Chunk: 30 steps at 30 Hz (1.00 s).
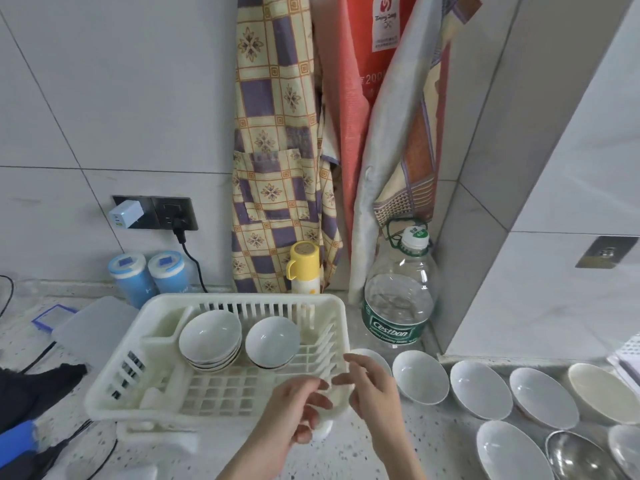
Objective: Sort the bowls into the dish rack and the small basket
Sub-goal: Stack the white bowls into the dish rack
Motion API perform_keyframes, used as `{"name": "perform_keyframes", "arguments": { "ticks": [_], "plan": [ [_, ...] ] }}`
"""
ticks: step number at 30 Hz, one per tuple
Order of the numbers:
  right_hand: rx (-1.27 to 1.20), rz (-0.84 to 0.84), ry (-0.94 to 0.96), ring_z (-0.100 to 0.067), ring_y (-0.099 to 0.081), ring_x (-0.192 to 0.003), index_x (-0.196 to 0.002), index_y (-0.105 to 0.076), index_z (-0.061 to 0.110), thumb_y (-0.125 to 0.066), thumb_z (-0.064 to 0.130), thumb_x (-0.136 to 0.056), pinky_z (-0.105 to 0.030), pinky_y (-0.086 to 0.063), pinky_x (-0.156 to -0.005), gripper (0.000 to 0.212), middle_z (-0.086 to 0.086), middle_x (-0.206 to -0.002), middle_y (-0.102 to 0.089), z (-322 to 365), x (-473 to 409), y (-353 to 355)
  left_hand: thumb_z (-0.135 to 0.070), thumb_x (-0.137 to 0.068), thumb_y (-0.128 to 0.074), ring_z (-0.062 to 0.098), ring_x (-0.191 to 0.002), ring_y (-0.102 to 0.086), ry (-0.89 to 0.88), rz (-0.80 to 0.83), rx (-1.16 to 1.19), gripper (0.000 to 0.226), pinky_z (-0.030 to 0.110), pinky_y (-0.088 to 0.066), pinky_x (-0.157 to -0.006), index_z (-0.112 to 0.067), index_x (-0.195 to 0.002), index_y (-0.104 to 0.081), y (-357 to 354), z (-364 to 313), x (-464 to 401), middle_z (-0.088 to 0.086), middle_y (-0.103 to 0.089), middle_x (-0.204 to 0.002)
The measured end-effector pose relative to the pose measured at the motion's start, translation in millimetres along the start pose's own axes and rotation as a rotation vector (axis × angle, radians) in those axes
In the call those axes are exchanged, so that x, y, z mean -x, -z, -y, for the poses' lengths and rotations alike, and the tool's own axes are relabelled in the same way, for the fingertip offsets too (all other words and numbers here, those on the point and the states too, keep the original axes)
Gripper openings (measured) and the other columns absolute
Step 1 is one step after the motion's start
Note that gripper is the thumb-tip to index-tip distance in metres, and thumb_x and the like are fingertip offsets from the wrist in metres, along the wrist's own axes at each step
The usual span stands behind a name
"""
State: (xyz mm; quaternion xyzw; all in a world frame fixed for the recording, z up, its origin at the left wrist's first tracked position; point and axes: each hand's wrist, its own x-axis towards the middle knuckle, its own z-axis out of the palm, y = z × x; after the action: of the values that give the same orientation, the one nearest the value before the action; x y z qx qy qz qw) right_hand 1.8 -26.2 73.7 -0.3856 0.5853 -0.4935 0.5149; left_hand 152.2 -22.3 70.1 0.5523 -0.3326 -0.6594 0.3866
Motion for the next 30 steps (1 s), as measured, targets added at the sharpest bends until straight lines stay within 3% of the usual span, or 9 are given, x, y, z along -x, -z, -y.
{"name": "perform_keyframes", "arguments": {
  "ticks": [5, 8, 13, 17, 21, 26, 30],
  "plan": [
    [-0.115, -0.229, -0.108, -0.011, -0.030, -0.031, -0.091, -0.071, 0.006, -0.054, 0.004, -0.094, -0.016, -0.023, -0.032, 0.017, -0.015, -0.064, -0.072, -17, 4, 69, -0.021, -0.090, -0.055, 0.015, -0.047, -0.051, 0.111, 0.149, -0.178, 0.026, 0.020, -0.030, -0.045, -0.007, -0.078, -0.074, -63, 43, -1, 0.009, -0.072, -0.070],
    [-0.239, -0.258, -0.286, -0.010, -0.027, -0.028, -0.089, -0.068, -0.001, -0.059, 0.003, -0.091, -0.012, -0.019, -0.032, 0.011, -0.016, -0.061, -0.072, -29, -3, 101, -0.022, -0.094, -0.055, 0.016, -0.049, -0.053, 0.207, 0.108, -0.192, 0.029, 0.020, -0.038, -0.049, -0.004, -0.082, -0.074, -86, 73, -15, 0.008, -0.072, -0.067],
    [-0.411, -0.230, -0.506, -0.009, -0.028, -0.033, -0.097, -0.060, -0.006, -0.055, 0.001, -0.091, -0.015, -0.020, -0.030, 0.011, -0.020, -0.071, -0.072, -56, -23, 135, -0.025, -0.098, -0.053, 0.015, -0.039, -0.043, 0.365, -0.025, 0.013, 0.029, 0.015, -0.024, -0.039, 0.002, -0.101, -0.065, -111, 94, -43, 0.011, -0.072, -0.069],
    [-0.379, -0.163, -0.620, -0.010, -0.032, -0.028, -0.084, -0.056, -0.003, -0.048, 0.000, -0.091, -0.012, -0.019, -0.029, 0.010, -0.020, -0.066, -0.072, -80, -39, 143, -0.032, -0.096, -0.058, 0.014, -0.037, -0.041, 0.378, -0.151, 0.192, 0.029, 0.015, -0.021, -0.035, -0.004, -0.104, -0.054, -126, 98, -61, 0.013, -0.071, -0.073],
    [-0.378, -0.137, -0.676, -0.012, -0.034, -0.027, -0.088, -0.049, 0.003, -0.047, 0.011, -0.097, -0.012, -0.021, -0.030, 0.013, -0.024, -0.070, -0.071, -97, -48, 142, -0.033, -0.096, -0.057, 0.010, -0.032, -0.040, 0.353, -0.245, 0.353, 0.023, 0.014, -0.022, -0.031, -0.012, -0.104, -0.051, -128, 96, -74, 0.015, -0.070, -0.076],
    [-0.324, -0.128, -0.646, -0.014, -0.039, -0.036, -0.094, -0.057, 0.004, -0.052, 0.024, -0.098, -0.015, -0.020, -0.034, 0.020, -0.022, -0.086, -0.072, -101, -61, 143, -0.021, -0.099, -0.053, 0.008, -0.028, -0.039, 0.305, -0.347, 0.323, 0.027, 0.014, -0.023, -0.029, -0.002, -0.117, -0.053, -122, 102, -87, 0.022, -0.071, -0.083],
    [-0.233, -0.158, -0.625, -0.015, -0.041, -0.046, -0.102, -0.063, 0.006, -0.052, 0.020, -0.094, -0.017, -0.022, -0.039, 0.019, -0.009, -0.086, -0.071, -99, -66, 142, -0.009, -0.100, -0.047, 0.005, -0.027, -0.039, 0.256, -0.416, 0.275, 0.021, 0.013, -0.023, -0.029, -0.005, -0.119, -0.054, -121, 102, -93, 0.023, -0.071, -0.089]
  ]
}}
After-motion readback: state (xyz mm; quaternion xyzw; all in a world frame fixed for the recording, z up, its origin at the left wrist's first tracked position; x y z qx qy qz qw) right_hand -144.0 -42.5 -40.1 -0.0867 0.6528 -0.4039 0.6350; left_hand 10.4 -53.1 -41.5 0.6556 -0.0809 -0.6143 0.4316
